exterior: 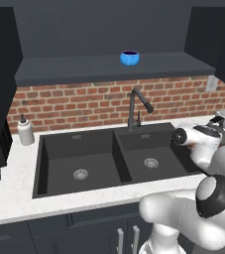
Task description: Pick the kettle from the counter and place it on the tray. Then pick the mug from the cabinet and place it on the tray. Then close the cabinet doors.
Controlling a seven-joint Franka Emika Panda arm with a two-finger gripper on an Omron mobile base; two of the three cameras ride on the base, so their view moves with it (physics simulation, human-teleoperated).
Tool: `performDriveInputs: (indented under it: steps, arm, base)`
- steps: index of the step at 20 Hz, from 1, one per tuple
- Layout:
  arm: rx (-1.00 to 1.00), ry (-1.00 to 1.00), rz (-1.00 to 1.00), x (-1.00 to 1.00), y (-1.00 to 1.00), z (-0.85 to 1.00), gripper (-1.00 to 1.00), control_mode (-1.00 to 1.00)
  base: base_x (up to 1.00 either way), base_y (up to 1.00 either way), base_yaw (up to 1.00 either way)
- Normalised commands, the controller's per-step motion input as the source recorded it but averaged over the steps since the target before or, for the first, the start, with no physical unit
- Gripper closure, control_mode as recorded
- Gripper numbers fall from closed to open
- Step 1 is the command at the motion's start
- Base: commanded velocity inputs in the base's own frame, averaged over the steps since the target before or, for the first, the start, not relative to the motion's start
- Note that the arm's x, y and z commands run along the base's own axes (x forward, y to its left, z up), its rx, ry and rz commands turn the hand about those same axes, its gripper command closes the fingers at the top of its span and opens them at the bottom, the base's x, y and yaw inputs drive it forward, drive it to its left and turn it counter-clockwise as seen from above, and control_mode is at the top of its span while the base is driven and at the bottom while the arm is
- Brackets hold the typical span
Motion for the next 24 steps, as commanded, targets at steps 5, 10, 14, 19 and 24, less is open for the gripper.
performDriveInputs:
  steps: [5, 10, 14, 19, 24]
  arm:
    - [0.03, 0.03, 0.0, -0.13, 0.58, 0.62, -1.0, -1.0]
    - [0.0, 0.08, 0.0, -0.31, 0.52, 0.6, -1.0, -1.0]
    - [0.0, 0.26, 0.06, -0.44, 0.47, 0.5, -1.0, -1.0]
    - [0.0, 0.14, 0.11, -0.42, 0.58, 0.38, -1.0, -1.0]
    - [0.0, 0.05, 0.13, -0.39, 0.48, 0.39, -1.0, -1.0]
  base:
    - [0.0, 0.0, 0.0]
    - [0.0, 0.0, 0.0]
    - [0.0, 0.0, 0.0]
    - [0.0, 0.0, 0.0]
    - [0.0, 0.0, 0.0]
